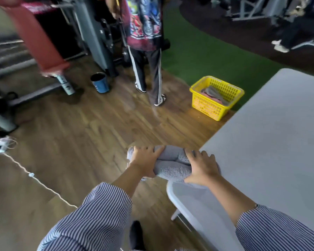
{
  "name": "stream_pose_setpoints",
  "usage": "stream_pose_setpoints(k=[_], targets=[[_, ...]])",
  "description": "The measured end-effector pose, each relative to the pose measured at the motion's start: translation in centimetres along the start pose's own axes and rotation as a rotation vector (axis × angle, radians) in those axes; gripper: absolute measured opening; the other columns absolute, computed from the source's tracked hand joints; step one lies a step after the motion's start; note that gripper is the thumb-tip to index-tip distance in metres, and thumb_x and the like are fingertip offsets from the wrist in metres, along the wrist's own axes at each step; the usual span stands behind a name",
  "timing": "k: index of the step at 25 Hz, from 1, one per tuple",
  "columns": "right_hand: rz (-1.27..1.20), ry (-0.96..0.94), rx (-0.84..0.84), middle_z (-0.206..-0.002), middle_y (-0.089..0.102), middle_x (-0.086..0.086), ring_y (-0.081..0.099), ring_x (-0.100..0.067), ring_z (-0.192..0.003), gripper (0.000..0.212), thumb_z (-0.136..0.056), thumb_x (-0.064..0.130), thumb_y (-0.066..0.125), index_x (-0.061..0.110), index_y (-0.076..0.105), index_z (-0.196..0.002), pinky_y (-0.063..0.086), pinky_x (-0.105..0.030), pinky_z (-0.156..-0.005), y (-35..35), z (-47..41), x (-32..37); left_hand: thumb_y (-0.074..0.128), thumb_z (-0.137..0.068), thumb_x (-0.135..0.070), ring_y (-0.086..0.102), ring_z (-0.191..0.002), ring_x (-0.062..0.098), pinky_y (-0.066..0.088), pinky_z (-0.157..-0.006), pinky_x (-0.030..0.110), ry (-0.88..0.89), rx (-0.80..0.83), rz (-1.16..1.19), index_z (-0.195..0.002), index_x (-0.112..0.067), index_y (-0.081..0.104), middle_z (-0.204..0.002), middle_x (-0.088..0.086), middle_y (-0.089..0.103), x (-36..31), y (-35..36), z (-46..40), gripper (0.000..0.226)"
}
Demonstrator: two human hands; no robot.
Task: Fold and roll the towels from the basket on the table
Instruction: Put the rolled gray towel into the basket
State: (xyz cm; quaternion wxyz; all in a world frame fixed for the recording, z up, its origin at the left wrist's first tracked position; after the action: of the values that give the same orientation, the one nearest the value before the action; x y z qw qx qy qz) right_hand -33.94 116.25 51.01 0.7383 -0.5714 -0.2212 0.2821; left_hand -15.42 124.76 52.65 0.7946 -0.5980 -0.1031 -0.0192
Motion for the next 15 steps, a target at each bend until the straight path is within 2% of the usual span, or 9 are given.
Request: stream_pose_setpoints(k=[5,8,15], targets=[[0.02,-0.036,-0.082,-0.11,0.056,-0.004,0.056,-0.03,-0.095,0.108,-0.035,0.063,0.065,0.028,0.031,-0.131,0.042,-0.04,-0.072,-2.7,-8.4,9.1,0.067,-0.067,-0.056,0.045,-0.114,0.03,0.039,-0.091,0.047,-0.054,-0.034,-0.01,-0.146,-0.032,0.001,-0.133,0.006,0.043,12.5,0.5,-0.7,0.106],[0.009,-0.023,-0.093,-0.116,0.055,-0.005,0.055,-0.03,-0.1,0.109,-0.038,0.064,0.066,0.029,0.027,-0.134,0.042,-0.041,-0.076,-4.1,-11.9,11.9,0.069,-0.066,-0.054,0.043,-0.117,0.03,0.036,-0.092,0.047,-0.035,-0.042,-0.03,-0.147,-0.032,0.002,-0.135,0.006,0.041,17.2,0.5,-2.8,0.107],[-0.055,0.124,-0.004,-0.125,0.047,-0.001,0.049,-0.028,-0.11,0.107,-0.045,0.064,0.064,0.032,0.015,-0.134,0.039,-0.04,-0.081,-4.6,-21.1,8.2,0.067,-0.066,-0.053,0.042,-0.12,0.031,0.035,-0.095,0.049,0.134,-0.016,-0.015,-0.147,-0.032,0.0,-0.138,0.006,0.039,20.1,0.3,-15.5,0.107]])
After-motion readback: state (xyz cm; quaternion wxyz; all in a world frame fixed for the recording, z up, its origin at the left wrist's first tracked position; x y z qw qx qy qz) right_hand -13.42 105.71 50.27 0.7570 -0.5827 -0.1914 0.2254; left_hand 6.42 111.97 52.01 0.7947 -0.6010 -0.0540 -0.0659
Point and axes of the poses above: each hand's wrist, its own z-axis away from the middle knuckle, its own y-axis out of the palm, x = y × z, the point moved 3 cm from there along -z, towards the middle knuckle
